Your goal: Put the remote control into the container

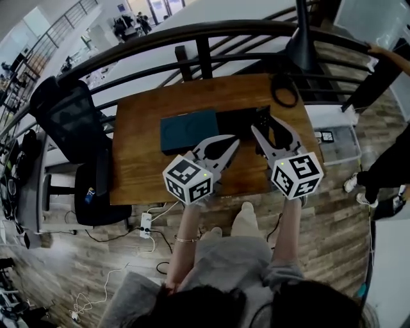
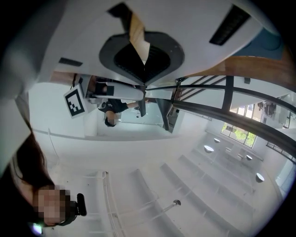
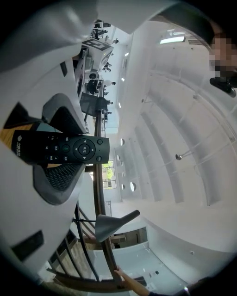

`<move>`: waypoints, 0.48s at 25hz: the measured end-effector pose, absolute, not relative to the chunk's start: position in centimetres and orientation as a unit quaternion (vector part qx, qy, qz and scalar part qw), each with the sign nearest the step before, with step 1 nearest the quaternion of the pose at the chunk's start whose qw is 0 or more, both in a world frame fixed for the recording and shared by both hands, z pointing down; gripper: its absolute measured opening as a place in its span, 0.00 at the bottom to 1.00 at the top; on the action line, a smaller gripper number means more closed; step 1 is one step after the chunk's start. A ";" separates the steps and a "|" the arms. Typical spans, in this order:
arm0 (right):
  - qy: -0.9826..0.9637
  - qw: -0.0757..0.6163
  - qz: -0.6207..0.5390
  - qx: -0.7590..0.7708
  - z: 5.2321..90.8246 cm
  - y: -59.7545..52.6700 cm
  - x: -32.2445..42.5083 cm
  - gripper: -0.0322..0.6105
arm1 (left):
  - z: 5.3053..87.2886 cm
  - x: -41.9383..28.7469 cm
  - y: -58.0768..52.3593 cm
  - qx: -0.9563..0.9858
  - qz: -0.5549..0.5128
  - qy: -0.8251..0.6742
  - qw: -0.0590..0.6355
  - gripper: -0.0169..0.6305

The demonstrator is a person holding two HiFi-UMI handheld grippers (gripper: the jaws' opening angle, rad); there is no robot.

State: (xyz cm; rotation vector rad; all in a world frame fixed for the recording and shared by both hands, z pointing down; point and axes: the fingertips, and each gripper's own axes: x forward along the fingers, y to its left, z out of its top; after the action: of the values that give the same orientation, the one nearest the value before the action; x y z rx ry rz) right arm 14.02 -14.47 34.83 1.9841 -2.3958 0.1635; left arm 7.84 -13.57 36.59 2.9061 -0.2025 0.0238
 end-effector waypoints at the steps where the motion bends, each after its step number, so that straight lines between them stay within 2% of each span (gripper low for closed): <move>1: -0.773 0.015 0.054 0.632 35.0 -15.1 14.4 0.37 | 36.8 8.2 -14.1 0.990 0.010 -0.076 0.115 0.03; 12: -0.823 0.052 0.068 0.562 37.3 -19.9 17.5 0.37 | 38.7 11.4 -18.0 0.979 0.011 -0.157 0.129 0.03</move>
State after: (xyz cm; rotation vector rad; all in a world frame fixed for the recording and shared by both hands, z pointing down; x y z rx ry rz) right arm 17.54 -19.92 37.31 1.7099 -2.5024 0.2057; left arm 11.39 -17.99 38.65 2.8455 -0.4569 0.0323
